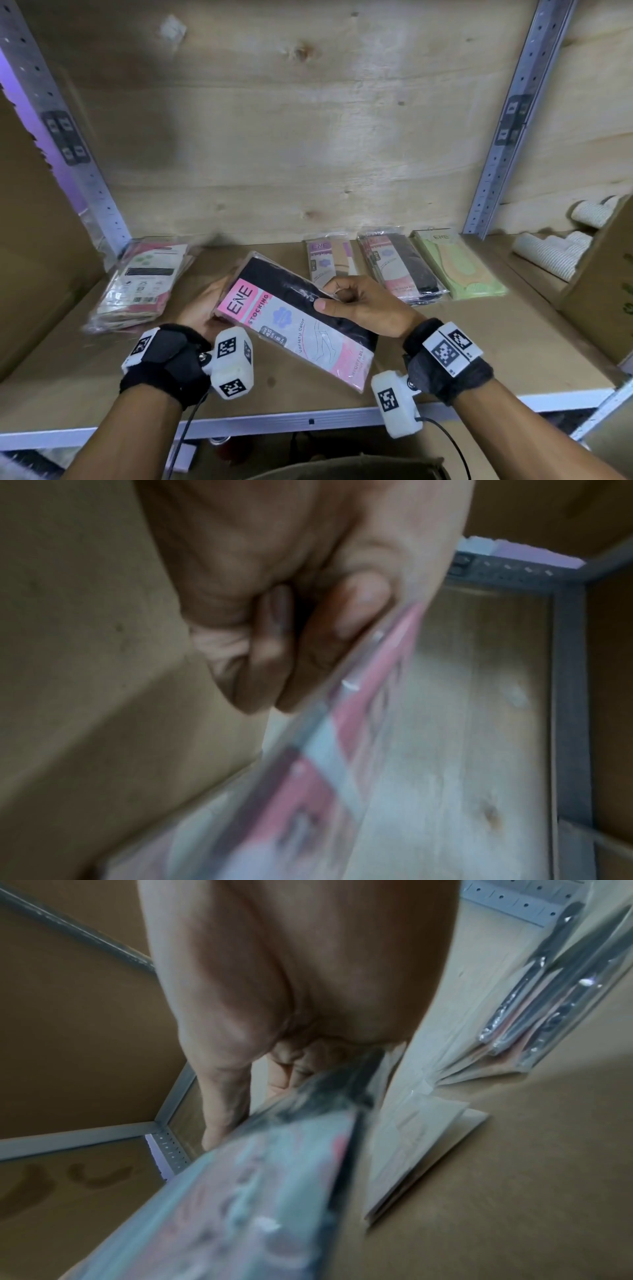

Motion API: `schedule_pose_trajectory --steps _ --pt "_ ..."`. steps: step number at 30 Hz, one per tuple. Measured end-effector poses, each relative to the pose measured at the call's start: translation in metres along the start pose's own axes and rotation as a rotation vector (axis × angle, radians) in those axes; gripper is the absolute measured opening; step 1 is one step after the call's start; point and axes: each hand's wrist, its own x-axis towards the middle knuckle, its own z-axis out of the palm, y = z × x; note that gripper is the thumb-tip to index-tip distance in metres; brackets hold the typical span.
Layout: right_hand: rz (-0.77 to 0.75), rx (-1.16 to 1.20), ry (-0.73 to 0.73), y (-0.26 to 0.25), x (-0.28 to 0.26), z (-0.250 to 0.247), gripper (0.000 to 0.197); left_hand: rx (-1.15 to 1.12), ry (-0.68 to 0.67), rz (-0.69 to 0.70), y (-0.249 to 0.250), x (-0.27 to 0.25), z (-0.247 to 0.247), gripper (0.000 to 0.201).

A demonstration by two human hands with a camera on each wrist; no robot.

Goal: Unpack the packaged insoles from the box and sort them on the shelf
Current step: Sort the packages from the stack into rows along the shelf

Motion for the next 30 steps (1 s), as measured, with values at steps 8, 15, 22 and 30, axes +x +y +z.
schedule_pose_trajectory --steps 8,15,22,30 --pt "0.218 0.16 0.131 0.01 0.008 0.002 0.027 -0.012 0.045 0.013 -0.004 0.002 -0.014 0.06" --pt "0.256 0.392 0.222 0.013 0.02 0.024 0.042 0.332 -0.206 -0.083 -0.011 -0.023 0.006 0.061" --pt "0.246 0.415 0.23 0.011 0.031 0.04 0.035 0.404 -0.319 -0.054 -0.015 -0.035 0.006 0.041" --pt "0.228 0.285 0.167 0.004 0.033 0.04 0.044 0.355 -0.338 0.008 -0.013 -0.03 0.002 0.038"
